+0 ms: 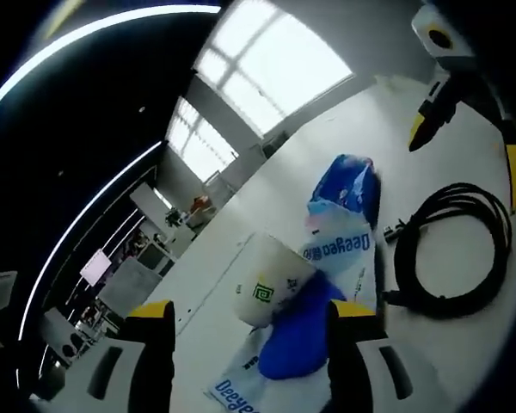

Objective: Arrange the tabletop items into an orderly group along one side of the table until the central work area is clear of visible clutter.

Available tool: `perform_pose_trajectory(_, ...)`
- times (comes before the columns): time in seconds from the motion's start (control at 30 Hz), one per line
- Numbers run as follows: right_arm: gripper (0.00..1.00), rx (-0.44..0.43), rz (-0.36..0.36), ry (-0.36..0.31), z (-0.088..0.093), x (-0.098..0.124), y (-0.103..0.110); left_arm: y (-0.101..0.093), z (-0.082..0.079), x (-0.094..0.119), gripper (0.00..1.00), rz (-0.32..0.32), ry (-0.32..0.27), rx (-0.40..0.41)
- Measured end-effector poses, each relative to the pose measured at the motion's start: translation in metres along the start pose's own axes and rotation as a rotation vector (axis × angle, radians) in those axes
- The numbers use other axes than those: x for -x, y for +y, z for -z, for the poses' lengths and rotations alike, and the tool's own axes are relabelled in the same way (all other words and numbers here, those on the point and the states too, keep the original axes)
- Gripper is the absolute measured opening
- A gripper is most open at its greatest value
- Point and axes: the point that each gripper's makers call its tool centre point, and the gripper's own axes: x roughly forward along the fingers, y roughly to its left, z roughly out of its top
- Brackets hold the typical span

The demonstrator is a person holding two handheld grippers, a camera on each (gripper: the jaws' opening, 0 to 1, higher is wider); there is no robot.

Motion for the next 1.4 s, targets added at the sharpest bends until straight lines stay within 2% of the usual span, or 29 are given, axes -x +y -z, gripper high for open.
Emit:
perform_pose_trajectory(0.07, 0.9, -0.006, -0.001, -0.008, 0.0, 0.002, 0.002, 0.006, -0.003, -0.004, 0.71, -0.044, 0.005, -0.094)
perform_pose_trajectory(0.1, 0.9, -0.007, -0.002, -0.013, -0.001, 0.003, 0.003, 0.004, -0.004, -0.005, 0.71, -0.045, 0.004, -0.115)
perform_pose_trajectory(0.5, 0.85, -0.018, 0.001, -0.016, 0.001, 0.011, 0.004, -0.005, -0.009, -0.02, 0.71, 0.005, -0.011, -0.16)
perform_pose_trajectory(0.67, 0.8, 0.012, 0.005, 0.006, 0.006, 0.011, 0.007, -0.001, -0.011, -0.024, 0.71, -0.008, -0.006, -0.285)
perform_pose_trajectory(0.87, 0.8, -0.006, -0.012, -0.009, 0.003, 0.011, 0.01, -0.009, -0.014, -0.03, 0.71, 0.025, -0.013, -0.338)
perform_pose_trajectory(0.97, 0.8, -0.005, -0.006, -0.007, 0.004, 0.013, 0.009, -0.007, -0.016, -0.032, 0.71, 0.007, -0.003, -0.438)
perform_pose_trajectory(1.1, 0.8, -0.014, -0.002, -0.006, 0.005, 0.015, 0.008, -0.012, -0.017, -0.036, 0.7, 0.027, -0.007, -0.434)
perform_pose_trajectory(1.23, 0.79, 0.0, 0.001, 0.008, 0.009, 0.017, 0.007, -0.013, -0.019, -0.036, 0.71, 0.022, 0.004, -0.497)
perform_pose_trajectory(1.4, 0.79, -0.021, -0.009, 0.004, 0.01, 0.019, 0.007, -0.017, -0.022, -0.036, 0.7, 0.043, 0.001, -0.501)
